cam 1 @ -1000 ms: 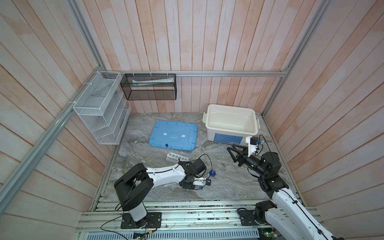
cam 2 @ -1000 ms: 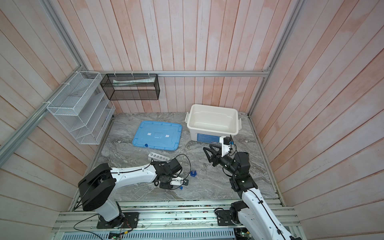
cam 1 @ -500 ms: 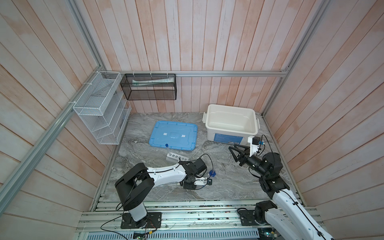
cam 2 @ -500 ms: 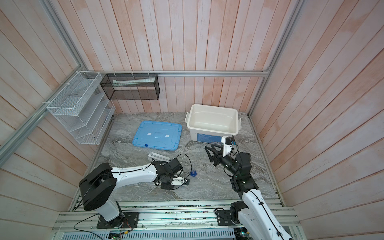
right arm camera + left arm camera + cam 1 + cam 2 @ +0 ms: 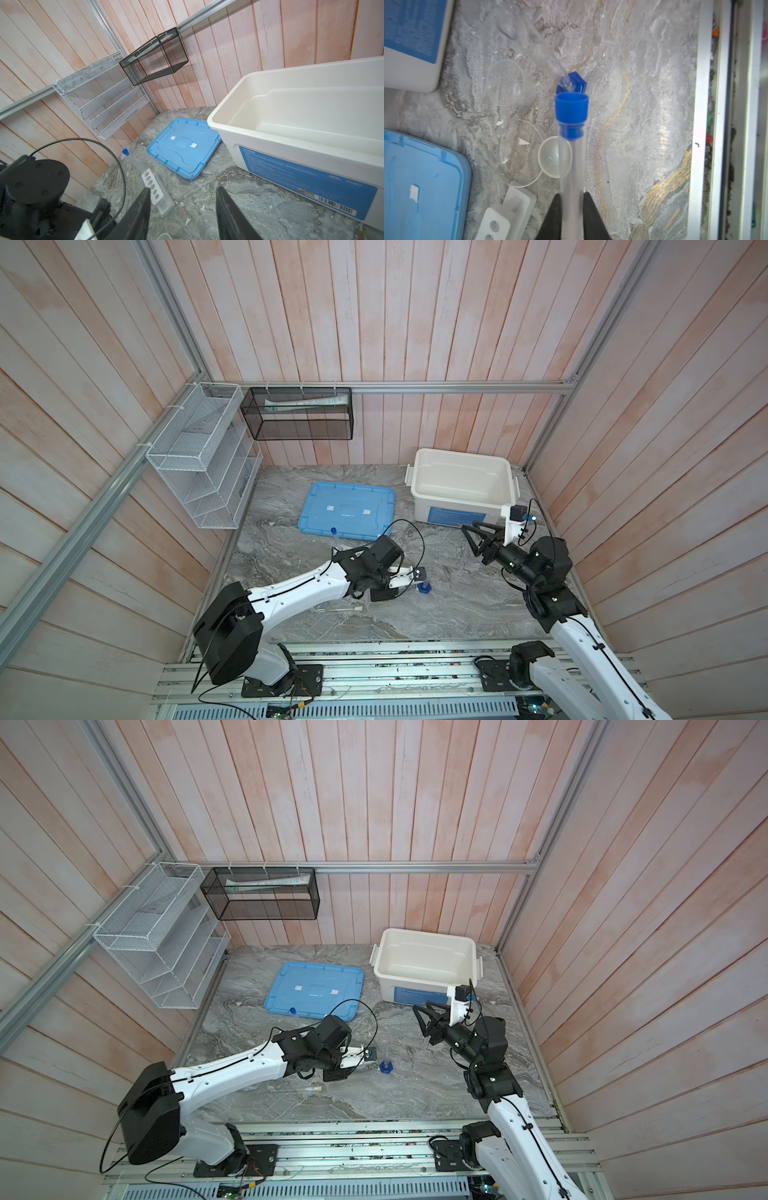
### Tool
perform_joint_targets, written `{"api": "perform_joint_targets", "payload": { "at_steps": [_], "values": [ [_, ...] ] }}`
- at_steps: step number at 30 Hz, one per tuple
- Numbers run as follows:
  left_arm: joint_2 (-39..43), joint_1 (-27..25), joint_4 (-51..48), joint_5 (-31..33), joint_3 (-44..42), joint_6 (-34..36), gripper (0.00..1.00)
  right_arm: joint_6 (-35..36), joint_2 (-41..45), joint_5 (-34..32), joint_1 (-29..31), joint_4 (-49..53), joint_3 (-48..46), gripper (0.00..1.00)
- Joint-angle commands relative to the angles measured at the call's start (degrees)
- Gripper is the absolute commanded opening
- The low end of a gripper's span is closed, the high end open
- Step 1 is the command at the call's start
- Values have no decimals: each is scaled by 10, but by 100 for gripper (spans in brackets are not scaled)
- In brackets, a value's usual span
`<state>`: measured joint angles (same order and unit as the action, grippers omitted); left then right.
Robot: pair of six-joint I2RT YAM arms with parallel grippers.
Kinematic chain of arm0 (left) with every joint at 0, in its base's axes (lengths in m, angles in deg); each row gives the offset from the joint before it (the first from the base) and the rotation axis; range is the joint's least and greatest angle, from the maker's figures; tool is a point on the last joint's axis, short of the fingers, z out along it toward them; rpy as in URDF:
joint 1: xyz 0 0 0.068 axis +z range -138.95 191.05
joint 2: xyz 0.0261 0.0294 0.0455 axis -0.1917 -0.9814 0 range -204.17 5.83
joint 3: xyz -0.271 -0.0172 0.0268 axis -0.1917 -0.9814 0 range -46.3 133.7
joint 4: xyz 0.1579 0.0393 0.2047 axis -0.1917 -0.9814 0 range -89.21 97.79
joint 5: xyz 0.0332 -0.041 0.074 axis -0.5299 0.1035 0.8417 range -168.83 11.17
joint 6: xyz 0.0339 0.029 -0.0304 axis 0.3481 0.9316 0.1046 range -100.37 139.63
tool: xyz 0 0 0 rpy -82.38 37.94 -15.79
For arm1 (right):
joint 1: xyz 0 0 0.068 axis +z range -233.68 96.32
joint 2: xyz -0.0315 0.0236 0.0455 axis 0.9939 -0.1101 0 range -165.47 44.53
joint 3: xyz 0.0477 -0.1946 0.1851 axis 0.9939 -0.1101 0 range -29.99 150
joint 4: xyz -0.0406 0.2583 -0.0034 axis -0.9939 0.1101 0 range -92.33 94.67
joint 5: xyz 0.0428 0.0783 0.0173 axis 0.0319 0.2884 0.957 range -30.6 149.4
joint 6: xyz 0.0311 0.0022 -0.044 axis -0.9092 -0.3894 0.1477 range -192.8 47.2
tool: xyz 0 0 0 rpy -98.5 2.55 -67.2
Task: Organize the chemistry lab equipment
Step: 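Raise the tube with left gripper while right gripper reaches toward it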
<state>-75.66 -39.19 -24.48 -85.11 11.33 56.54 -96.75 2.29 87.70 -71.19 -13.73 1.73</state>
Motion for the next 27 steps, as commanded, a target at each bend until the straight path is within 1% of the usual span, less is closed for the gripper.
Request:
{"api": "perform_joint_targets", "payload": {
  "at_steps": [1,3,5,8,10,12,16,18,19,23,27],
  "values": [
    [72,29,44,-36,-27,-37,20,-10,-10,24,0,25,32,52],
    [120,54,75,-63,-48,-60,20,-15,-23,44,9,20,42,53],
    [164,85,111,-95,-68,-91,20,-5,-43,50,35,27,62,53],
    [224,144,181,-181,-104,-158,20,43,-95,7,117,64,115,54],
    [250,190,225,-252,-126,-211,21,77,-138,-17,175,93,158,54],
    [264,234,258,-315,-143,-258,21,90,-169,-14,205,95,186,55],
    [276,306,317,-422,-172,-332,21,90,-207,7,240,51,207,56],
    [277,323,348,-458,-187,-362,21,94,-229,18,260,34,219,56],
    [277,325,361,-465,-193,-372,21,97,-241,20,271,30,228,56],
    [272,326,392,-489,-206,-397,21,116,-300,20,314,28,275,55],
    [273,327,404,-493,-214,-402,21,131,-349,20,333,50,316,53]
  ]
}}
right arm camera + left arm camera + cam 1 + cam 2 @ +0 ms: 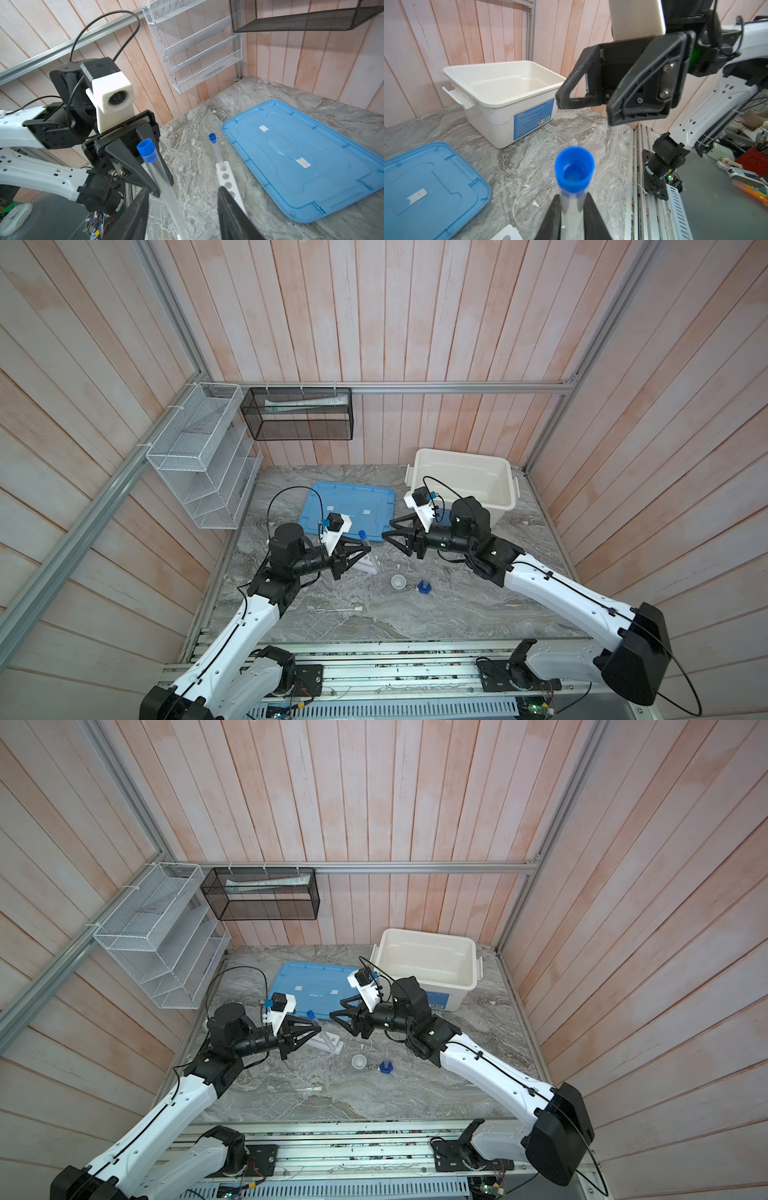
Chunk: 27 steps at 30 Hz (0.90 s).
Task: Organize the chemistry lab equipment
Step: 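Raise the tube with left gripper while right gripper reaches toward it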
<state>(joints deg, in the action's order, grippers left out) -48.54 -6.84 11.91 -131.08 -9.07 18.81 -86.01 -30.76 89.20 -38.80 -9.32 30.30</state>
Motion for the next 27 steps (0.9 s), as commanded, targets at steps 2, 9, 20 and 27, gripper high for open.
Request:
{"api": "perform_joint_targets", "payload": {
  "at_steps": [2,9,20,27],
  "values": [
    [9,3,35,-29,-14,-21,21,35,-30,-2,18,18,44,53],
    [9,4,24,-20,-17,-8,20,59,-57,0,35,44,79,53],
    [1,4,16,-8,-14,6,16,63,-13,-47,35,52,57,52],
    [4,3,9,3,-15,14,16,81,-6,-6,38,89,66,56]
  ]
}}
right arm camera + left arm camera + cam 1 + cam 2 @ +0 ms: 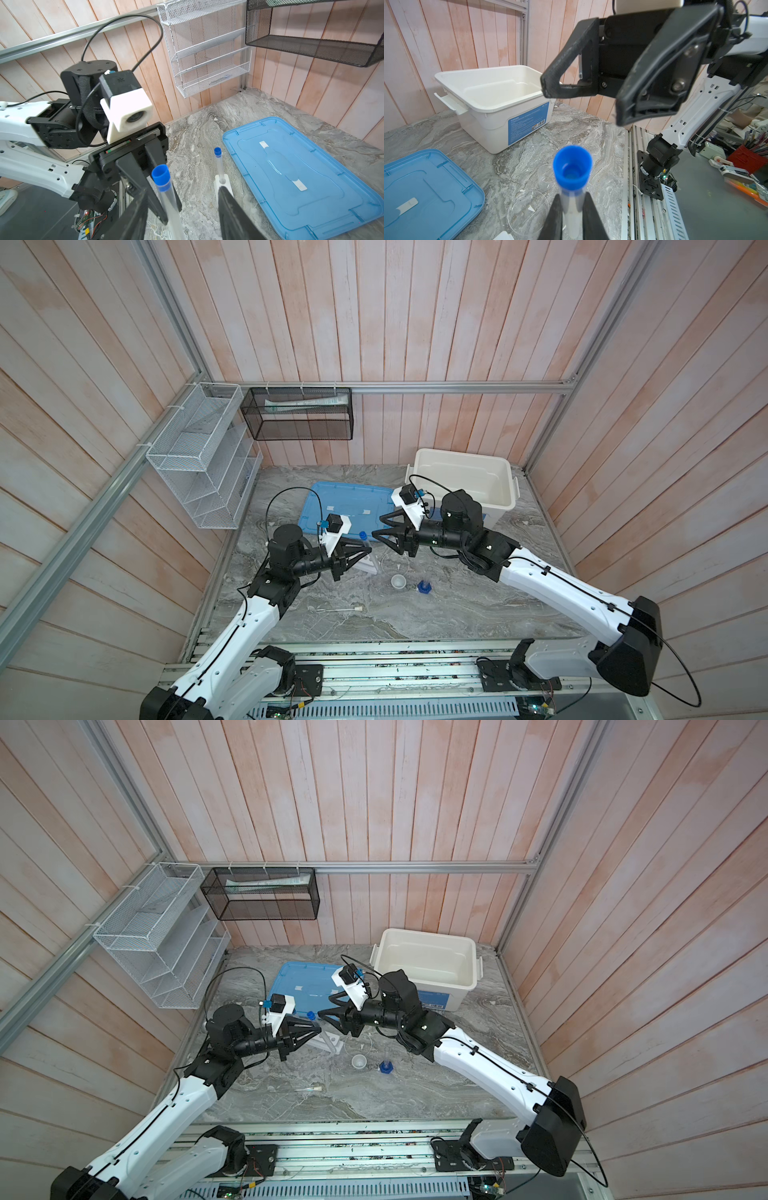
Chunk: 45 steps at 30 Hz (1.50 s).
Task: Organize the chemistry lab equipment
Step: 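Raise the tube with left gripper while right gripper reaches toward it, then grasp the tube with right gripper while left gripper opens and withdraws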
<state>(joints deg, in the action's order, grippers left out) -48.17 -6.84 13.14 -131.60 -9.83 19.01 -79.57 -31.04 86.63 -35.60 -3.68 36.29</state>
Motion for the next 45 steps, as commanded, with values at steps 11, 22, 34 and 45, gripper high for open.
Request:
{"api": "perform_joint_targets", "payload": {
  "at_steps": [11,22,34,45],
  "values": [
    [0,2,-4,6,-7,12,15,36,-81,36,30,38,63,54],
    [4,2,-4,7,-10,15,15,30,-113,45,41,32,83,32],
    [14,2,-12,28,-11,24,18,20,-94,20,41,22,71,6],
    [42,3,-18,77,-19,34,23,10,-77,-45,37,20,63,3]
  ]
}}
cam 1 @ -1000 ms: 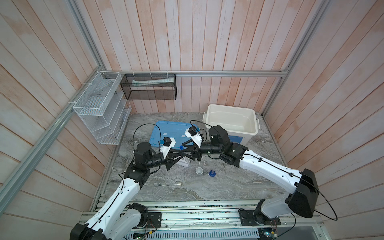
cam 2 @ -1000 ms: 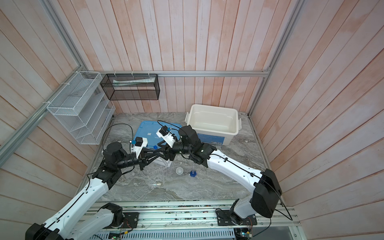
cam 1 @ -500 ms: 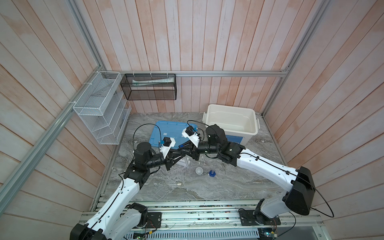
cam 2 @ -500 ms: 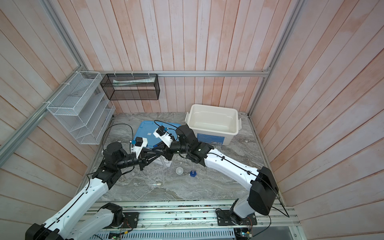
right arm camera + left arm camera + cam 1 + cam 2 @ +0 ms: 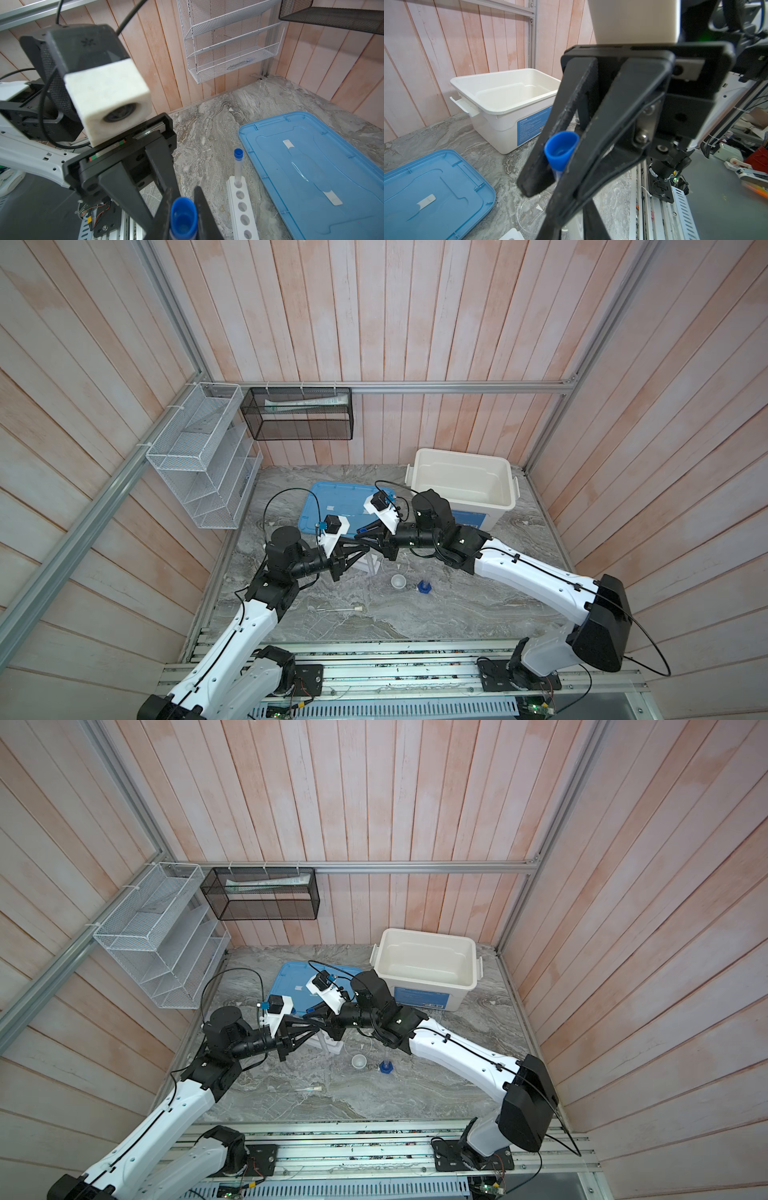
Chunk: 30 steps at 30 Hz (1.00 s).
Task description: Organize the chemistry lab equipment
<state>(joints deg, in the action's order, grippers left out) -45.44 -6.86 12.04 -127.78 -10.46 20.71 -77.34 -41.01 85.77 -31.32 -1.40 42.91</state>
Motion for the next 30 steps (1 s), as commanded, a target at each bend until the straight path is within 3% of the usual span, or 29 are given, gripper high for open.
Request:
{"api": "perform_joint_targets", "payload": {
  "at_steps": [1,7,9,13,14,16,24,30],
  "values": [
    [19,3,-6,45,-14,17,24,-14,25,-43,-6,-1,-4,3],
    [43,6,-13,78,-17,25,43,-21,35,-76,-14,-4,-14,3],
    [54,8,-22,98,-14,32,45,-23,38,-93,-18,-10,-21,3],
    [108,31,-30,175,-14,40,31,-27,31,-138,-23,-22,-31,4],
    [124,45,-29,189,-19,34,24,-28,26,-149,-23,-32,-33,4],
    [150,69,-27,208,-28,13,0,-30,12,-157,-23,-56,-36,4],
    [216,95,-63,249,-65,-49,0,-41,-105,-140,-22,-178,0,4],
    [223,94,-97,284,-61,-35,0,-40,-191,-155,-16,-223,44,5]
  ]
}}
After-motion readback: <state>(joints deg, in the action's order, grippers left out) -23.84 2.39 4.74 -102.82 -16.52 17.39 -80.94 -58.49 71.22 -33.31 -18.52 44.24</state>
